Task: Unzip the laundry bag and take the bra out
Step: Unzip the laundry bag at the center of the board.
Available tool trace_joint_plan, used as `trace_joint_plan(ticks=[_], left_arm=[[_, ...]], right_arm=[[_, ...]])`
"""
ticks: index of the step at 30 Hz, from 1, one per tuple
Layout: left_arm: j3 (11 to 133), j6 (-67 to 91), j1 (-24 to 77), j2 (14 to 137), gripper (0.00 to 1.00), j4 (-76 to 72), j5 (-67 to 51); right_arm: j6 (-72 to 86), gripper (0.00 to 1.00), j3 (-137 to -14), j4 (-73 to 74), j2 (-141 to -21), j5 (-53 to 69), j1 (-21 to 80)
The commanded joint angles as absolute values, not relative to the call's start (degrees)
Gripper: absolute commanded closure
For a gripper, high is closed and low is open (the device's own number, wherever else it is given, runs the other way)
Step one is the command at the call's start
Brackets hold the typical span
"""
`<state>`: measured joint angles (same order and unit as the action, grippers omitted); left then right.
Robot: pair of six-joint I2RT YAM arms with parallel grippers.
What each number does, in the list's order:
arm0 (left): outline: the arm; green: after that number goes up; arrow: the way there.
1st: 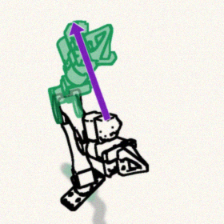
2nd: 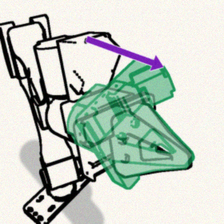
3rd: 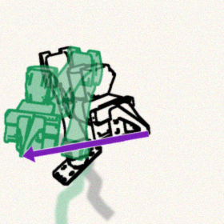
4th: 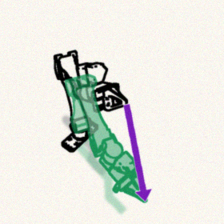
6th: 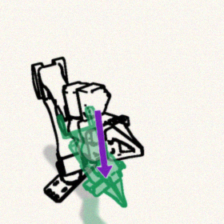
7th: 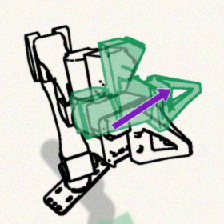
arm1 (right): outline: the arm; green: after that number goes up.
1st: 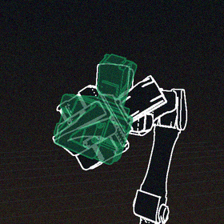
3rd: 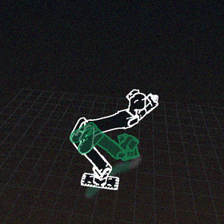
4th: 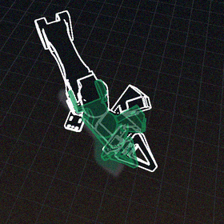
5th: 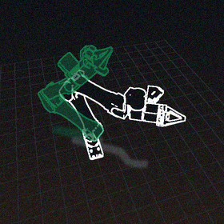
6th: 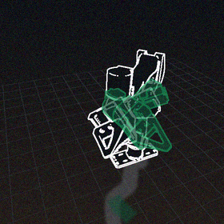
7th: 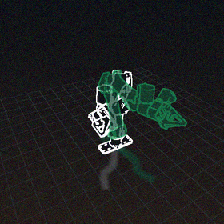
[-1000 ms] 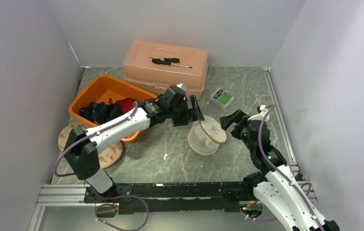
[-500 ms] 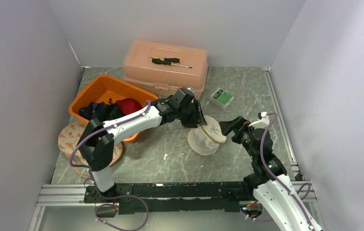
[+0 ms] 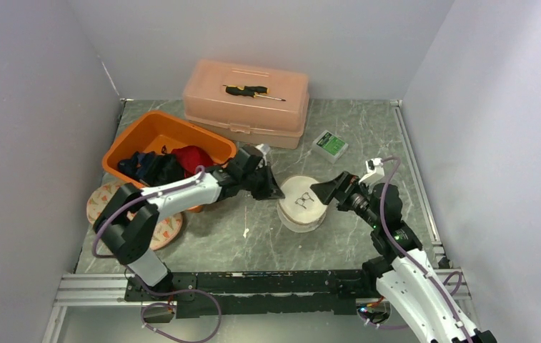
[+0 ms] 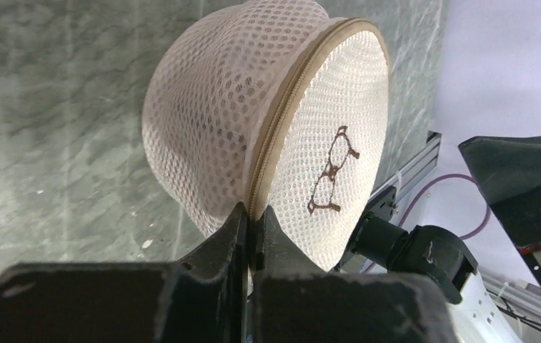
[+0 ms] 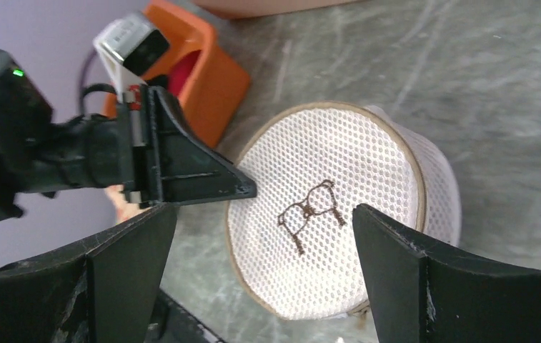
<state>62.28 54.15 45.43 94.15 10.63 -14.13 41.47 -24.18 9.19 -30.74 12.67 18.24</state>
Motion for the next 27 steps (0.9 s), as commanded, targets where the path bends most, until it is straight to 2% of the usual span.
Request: trace_joint_plan(ticks=[1, 6, 11, 15, 27], left_arm=[[54.7, 53.73, 42.09, 85.54, 0.97, -3.29, -17.67], [47.88, 53.55, 37.01, 78.79, 0.97, -7.75, -21.35], [47.06, 49.84, 31.51, 76.25, 0.97, -7.89, -28.8], [46.8, 48.21, 28.77, 75.95, 0.97, -9.07, -35.46], [43.3, 50.23, 27.77, 75.76, 0.97, -17.38, -43.91]], right_arm=[[45.98, 0.02, -26.64, -3.62, -31.9, 23.54, 16.11], [48.29, 0.07, -24.52, -9.33, -33.16, 29.21, 12.47], [52.3, 0.12, -16.91, -21.17, -32.51, 36.72, 10.66], [54.13, 0.17, -12.08, -24.74, -32.77, 38.32, 10.55], [59.18, 0.28, -8.75, -43.56, -50.91, 40.75, 10.55]])
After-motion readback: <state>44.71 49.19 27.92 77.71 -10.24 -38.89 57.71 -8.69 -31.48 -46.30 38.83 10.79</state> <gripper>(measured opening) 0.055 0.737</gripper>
